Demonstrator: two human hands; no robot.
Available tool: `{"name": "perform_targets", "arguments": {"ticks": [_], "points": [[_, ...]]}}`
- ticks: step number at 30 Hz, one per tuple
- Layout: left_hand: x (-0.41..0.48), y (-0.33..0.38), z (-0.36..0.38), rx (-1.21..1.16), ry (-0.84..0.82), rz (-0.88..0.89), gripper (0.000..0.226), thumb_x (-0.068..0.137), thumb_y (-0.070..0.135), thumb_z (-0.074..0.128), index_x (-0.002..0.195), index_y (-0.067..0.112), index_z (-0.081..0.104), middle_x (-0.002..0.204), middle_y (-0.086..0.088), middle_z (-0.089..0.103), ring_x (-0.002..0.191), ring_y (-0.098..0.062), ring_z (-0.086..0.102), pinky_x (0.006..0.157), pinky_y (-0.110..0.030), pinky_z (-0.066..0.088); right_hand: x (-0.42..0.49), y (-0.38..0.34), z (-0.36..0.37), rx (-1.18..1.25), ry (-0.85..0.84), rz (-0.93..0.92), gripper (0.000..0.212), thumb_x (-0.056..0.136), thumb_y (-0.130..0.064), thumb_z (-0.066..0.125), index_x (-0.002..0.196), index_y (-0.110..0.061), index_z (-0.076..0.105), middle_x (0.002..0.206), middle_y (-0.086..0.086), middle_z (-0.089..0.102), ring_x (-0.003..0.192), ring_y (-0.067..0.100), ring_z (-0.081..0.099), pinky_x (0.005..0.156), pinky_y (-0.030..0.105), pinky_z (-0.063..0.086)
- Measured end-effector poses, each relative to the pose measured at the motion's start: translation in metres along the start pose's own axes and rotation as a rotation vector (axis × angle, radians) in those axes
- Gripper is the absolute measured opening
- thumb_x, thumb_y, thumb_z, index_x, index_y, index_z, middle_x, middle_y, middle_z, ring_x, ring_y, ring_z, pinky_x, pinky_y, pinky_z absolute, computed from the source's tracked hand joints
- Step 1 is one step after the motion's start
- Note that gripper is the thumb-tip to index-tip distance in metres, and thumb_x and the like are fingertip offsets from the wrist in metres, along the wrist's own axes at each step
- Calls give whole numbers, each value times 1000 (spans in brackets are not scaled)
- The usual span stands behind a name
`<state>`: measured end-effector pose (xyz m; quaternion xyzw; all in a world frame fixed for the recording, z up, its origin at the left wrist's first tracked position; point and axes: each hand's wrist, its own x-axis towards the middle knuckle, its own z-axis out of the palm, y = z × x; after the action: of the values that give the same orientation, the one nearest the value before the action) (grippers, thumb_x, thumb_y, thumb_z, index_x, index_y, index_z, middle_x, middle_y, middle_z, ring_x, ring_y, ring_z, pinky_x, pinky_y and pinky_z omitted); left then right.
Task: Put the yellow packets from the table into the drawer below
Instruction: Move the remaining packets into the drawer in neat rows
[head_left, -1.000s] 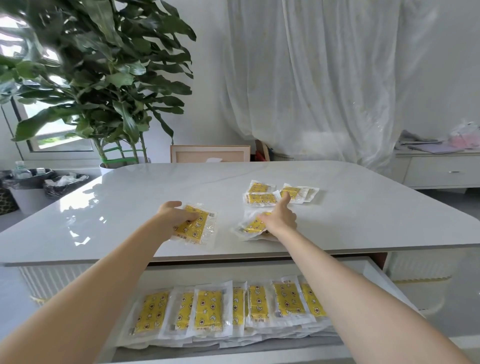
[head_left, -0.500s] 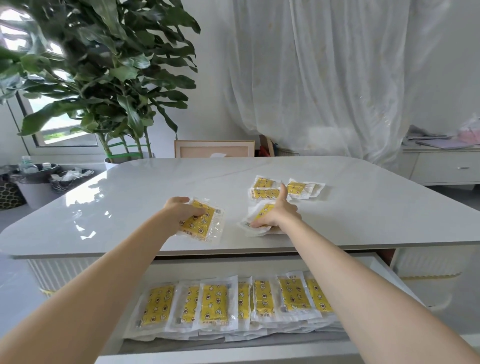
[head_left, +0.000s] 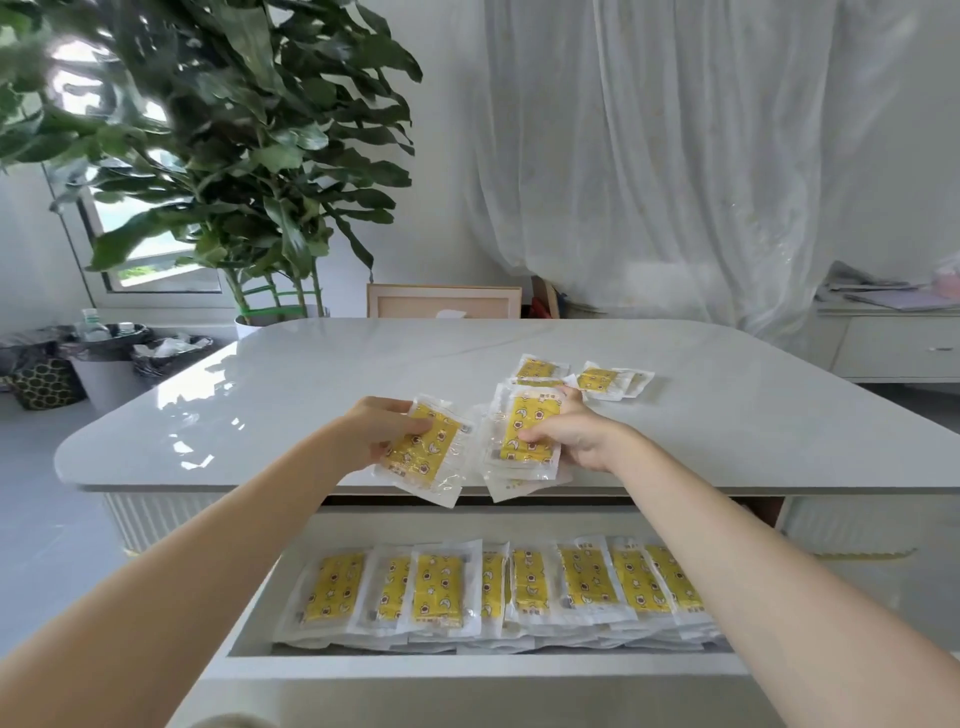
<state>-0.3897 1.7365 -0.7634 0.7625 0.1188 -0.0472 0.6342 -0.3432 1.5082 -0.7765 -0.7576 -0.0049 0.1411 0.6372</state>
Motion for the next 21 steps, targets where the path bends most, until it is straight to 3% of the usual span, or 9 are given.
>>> {"name": "perform_targets", "arguments": {"ticks": [3, 4, 6, 8, 11, 13, 16, 21], "points": [[-15, -10, -8, 3, -63, 7, 44, 84, 5, 68, 126, 1, 55, 107, -16, 69, 94, -28, 68, 84, -39, 57, -16, -3, 12, 1, -153, 10, 102, 82, 8, 66, 151, -22, -2, 134, 16, 52, 109, 26, 62, 92, 37, 52], [-22, -14, -11, 1, -103, -5, 41, 86, 6, 67, 125, 1, 58, 111, -17, 68, 96, -28, 68, 85, -40, 57, -23, -4, 16, -21, -198, 27, 98, 82, 6, 68, 151, -18, 2, 133, 17, 53, 107, 26, 63, 89, 38, 54], [-35, -24, -21, 6, -183, -36, 33, 89, 8, 63, 121, 1, 61, 116, -17, 67, 92, -25, 69, 82, -35, 58, -35, -4, 23, -109, -327, 47, 70, 82, 2, 69, 140, -4, 32, 124, 20, 60, 99, 27, 66, 88, 43, 55], [-45, -36, -33, 23, -230, -80, 31, 90, 10, 62, 119, 0, 62, 115, -16, 68, 91, -22, 68, 82, -33, 58, -42, -2, 26, -192, -462, 35, 36, 84, -1, 68, 118, 0, 56, 112, 17, 67, 92, 24, 68, 87, 38, 55], [-58, -54, -50, 1, -256, -132, 29, 90, 9, 60, 118, -1, 62, 107, -13, 70, 85, -19, 71, 76, -30, 59, -48, 5, 35, -347, -601, 43, 29, 83, -8, 72, 110, -3, 63, 107, 12, 69, 96, 21, 67, 92, 31, 52], [-62, -65, -59, -17, -252, -177, 28, 92, 9, 58, 118, 0, 62, 108, -13, 69, 86, -19, 71, 74, -31, 59, -48, 14, 44, -465, -618, 69, 39, 78, -13, 76, 113, -4, 62, 110, 12, 67, 103, 22, 63, 102, 36, 43], [-65, -78, -65, 24, -222, -259, 19, 95, 7, 52, 108, 2, 65, 99, -9, 70, 82, -20, 70, 77, -35, 59, -46, 30, 55, -530, -586, 124, 32, 83, -11, 73, 111, -2, 63, 114, 13, 68, 106, 23, 65, 104, 35, 42], [-55, -100, -69, 95, -44, -405, 14, 93, -3, 51, 107, -5, 53, 99, -15, 63, 88, -30, 64, 91, -46, 51, -34, 56, 63, -498, -522, 225, 32, 88, -7, 66, 118, 2, 62, 111, 11, 70, 100, 19, 67, 92, 28, 52]]}}
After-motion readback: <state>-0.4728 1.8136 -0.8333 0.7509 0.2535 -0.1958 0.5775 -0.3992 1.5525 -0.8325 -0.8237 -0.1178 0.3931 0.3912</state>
